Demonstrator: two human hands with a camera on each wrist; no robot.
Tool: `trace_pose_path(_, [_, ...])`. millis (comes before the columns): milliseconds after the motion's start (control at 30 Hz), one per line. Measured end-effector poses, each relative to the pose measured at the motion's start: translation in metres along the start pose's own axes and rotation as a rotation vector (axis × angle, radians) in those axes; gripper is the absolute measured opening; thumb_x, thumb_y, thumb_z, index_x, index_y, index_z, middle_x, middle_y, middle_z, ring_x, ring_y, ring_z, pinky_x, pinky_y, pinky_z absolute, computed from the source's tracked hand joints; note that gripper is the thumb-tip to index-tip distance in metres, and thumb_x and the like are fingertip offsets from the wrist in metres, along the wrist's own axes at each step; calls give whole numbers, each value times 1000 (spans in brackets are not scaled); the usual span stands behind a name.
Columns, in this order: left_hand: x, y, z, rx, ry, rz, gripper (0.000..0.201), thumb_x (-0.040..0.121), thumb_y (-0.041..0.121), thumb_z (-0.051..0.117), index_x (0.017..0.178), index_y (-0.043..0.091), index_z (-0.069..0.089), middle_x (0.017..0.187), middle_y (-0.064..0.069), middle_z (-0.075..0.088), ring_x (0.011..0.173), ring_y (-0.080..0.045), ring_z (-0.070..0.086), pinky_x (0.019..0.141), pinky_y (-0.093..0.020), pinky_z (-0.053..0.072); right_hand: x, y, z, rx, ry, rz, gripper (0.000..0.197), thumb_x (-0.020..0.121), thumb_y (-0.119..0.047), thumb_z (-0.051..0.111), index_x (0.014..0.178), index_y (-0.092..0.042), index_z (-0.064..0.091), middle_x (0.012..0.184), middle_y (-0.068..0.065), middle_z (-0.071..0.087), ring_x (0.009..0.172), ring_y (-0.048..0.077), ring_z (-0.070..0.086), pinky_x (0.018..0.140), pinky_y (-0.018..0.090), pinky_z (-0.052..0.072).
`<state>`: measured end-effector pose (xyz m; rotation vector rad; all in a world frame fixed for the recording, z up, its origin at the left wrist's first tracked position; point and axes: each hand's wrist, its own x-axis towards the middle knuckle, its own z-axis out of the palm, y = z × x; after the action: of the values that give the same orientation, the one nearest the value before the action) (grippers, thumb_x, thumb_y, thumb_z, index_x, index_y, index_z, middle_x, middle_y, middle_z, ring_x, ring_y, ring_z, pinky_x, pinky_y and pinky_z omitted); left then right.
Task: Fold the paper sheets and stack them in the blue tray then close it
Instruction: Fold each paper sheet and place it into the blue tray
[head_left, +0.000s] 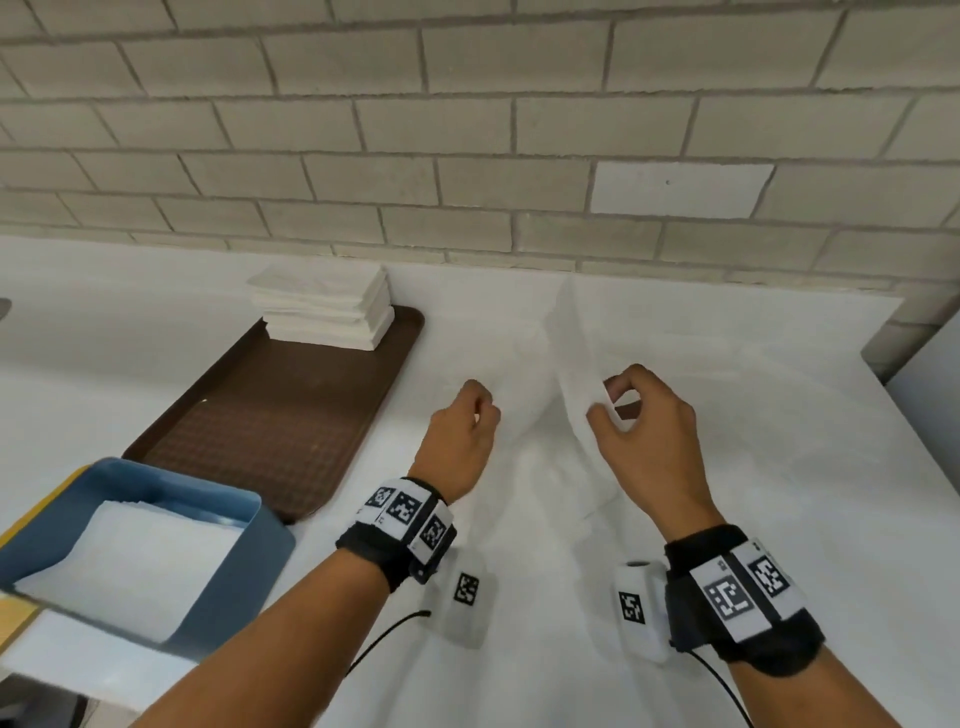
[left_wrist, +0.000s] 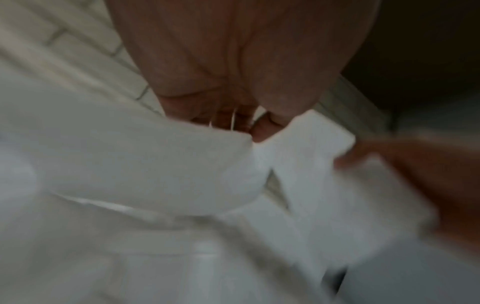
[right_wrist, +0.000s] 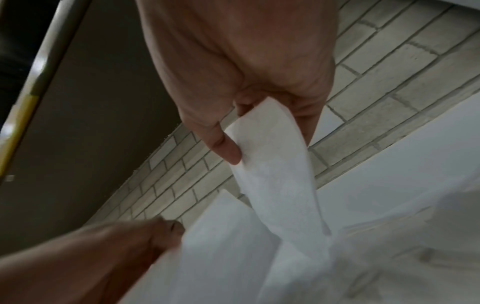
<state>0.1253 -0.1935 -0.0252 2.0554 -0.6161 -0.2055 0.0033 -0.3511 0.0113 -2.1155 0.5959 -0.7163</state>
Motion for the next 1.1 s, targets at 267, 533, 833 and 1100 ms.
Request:
trace_pose_path(267, [-48,29,-11,-1042,-19,-345,46,102,42,44,123,7,67,119,-12,72,111,-25,67,97,-34,51,-51,-21,41,-123,-402,-332,16,85,-45,62,92,-31,59,114,-20,41,109,6,38,86,24,45])
trace_pose_path(533, [-75,4,-22,-792,110,-319,26,93,15,67,119,16,67,117,-8,75,109,-34,71,100,-57,53,-56,-12,39,278,-368,71,32,91,-27,64,117,-32,47,119,-13,47,110,5,52,84,20,43])
trace_pose_path(833, [-83,11,-27,-539,172,-40,29,92,10,71,113,30,67,112,7,76,105,-17,73,90,-39,60,-56,-18,47,408,-546,119,34,99,-10,39,122,-35,39,111,-14,58,93,-2,60,72,12,47])
trace_pose_path(1100, [-88,-8,-37,-556,159,-243,27,92,15,73,119,21,67,114,1,76,105,-16,73,95,-47,58,-69,-19,62,274,-638,91,38,99,-7,39,126,-34,38,117,-9,60,97,2,61,72,14,48])
